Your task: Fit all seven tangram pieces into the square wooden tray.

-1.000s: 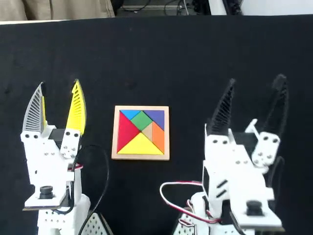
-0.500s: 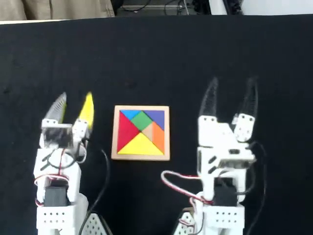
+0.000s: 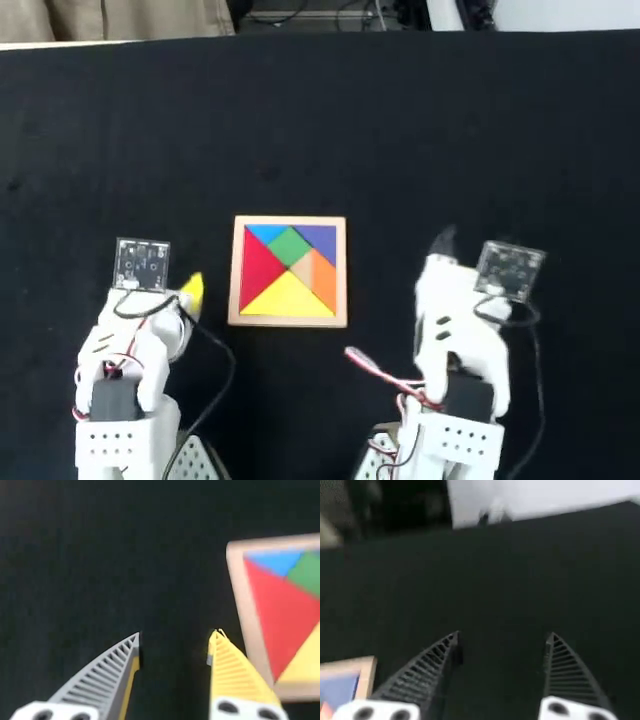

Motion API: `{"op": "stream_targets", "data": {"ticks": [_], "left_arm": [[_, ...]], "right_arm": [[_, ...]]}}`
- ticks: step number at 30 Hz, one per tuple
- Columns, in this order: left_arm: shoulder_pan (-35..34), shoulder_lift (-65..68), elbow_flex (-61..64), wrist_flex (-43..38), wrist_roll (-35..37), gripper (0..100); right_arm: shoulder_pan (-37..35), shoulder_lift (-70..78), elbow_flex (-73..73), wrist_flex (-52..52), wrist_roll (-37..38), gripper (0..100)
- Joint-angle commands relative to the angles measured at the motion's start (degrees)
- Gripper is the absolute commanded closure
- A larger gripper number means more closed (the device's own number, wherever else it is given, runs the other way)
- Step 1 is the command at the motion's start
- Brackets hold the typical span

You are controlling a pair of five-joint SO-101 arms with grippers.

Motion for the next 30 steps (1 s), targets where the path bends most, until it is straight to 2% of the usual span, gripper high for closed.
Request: {"op": "stream_targets", "data": {"ticks": [1,3,5,7,10,11,21,24,30], "left_arm": [[-4.5,-0.4,1.1,6.6,0.0,78],[-7.4,-0.4,1.1,6.9,2.0,78],[-9.1,-0.3,1.1,7.2,7.4,78],[-8.9,-0.3,1.1,10.0,13.1,78],[-6.0,-0.4,1.1,15.6,17.3,78],[-5.5,-0.3,1.1,15.0,17.1,78],[-5.5,-0.3,1.1,15.3,15.6,78],[-5.4,-0.3,1.1,15.3,15.6,78],[-5.4,-0.3,1.1,15.3,15.6,78]], "right_arm": [[-5.2,-3.4,0.0,9.3,-0.6,73.3],[-6.8,-3.4,0.0,13.7,-0.6,73.3],[-7.2,-3.4,0.0,18.0,-0.6,73.3],[-7.1,-3.4,0.0,22.3,-0.6,73.3],[-7.4,-3.1,0.0,31.4,-0.6,73.6],[-8.1,-3.3,0.0,33.8,-0.4,73.7],[-6.7,0.0,0.0,31.6,-0.1,73.7],[-10.3,0.9,0.0,31.1,1.4,74.3],[-14.0,2.2,0.1,30.5,1.8,95.9]]}}
